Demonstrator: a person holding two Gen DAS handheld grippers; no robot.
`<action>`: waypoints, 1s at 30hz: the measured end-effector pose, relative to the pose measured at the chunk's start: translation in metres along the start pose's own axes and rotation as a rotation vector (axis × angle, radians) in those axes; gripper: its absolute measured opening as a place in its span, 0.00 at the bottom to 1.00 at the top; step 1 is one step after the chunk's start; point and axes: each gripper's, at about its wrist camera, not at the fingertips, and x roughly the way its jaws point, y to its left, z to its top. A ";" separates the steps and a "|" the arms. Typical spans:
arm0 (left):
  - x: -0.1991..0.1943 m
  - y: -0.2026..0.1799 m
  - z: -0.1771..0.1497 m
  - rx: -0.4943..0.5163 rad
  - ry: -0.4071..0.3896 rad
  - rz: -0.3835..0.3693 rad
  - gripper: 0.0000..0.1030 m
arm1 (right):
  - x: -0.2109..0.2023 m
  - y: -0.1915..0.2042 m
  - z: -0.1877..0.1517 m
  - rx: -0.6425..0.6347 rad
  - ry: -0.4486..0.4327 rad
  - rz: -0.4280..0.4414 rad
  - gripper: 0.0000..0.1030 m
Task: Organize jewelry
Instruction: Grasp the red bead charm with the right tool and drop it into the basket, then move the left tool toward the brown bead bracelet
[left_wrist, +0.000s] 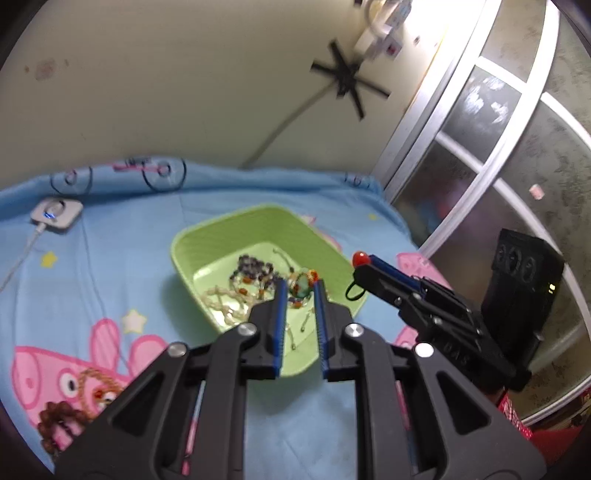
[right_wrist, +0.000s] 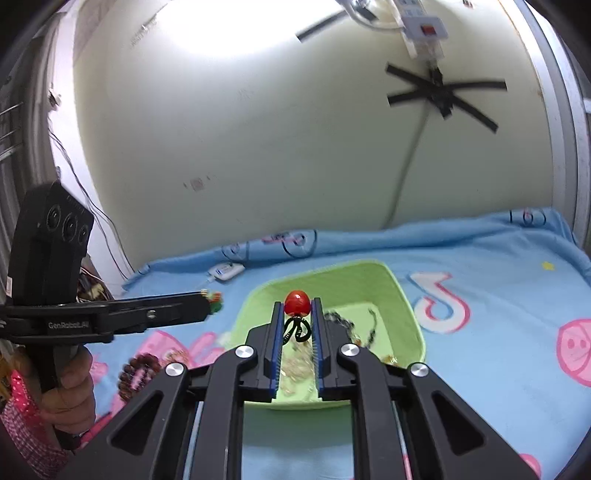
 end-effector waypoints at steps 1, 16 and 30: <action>0.008 0.001 -0.001 -0.005 0.018 0.002 0.13 | 0.006 -0.003 -0.002 0.013 0.012 0.000 0.00; 0.015 0.031 -0.004 -0.117 0.038 0.031 0.15 | -0.003 -0.020 -0.010 0.074 -0.091 -0.011 0.42; -0.093 0.134 -0.098 -0.232 -0.095 0.382 0.15 | 0.008 0.017 -0.022 0.005 -0.028 0.156 0.40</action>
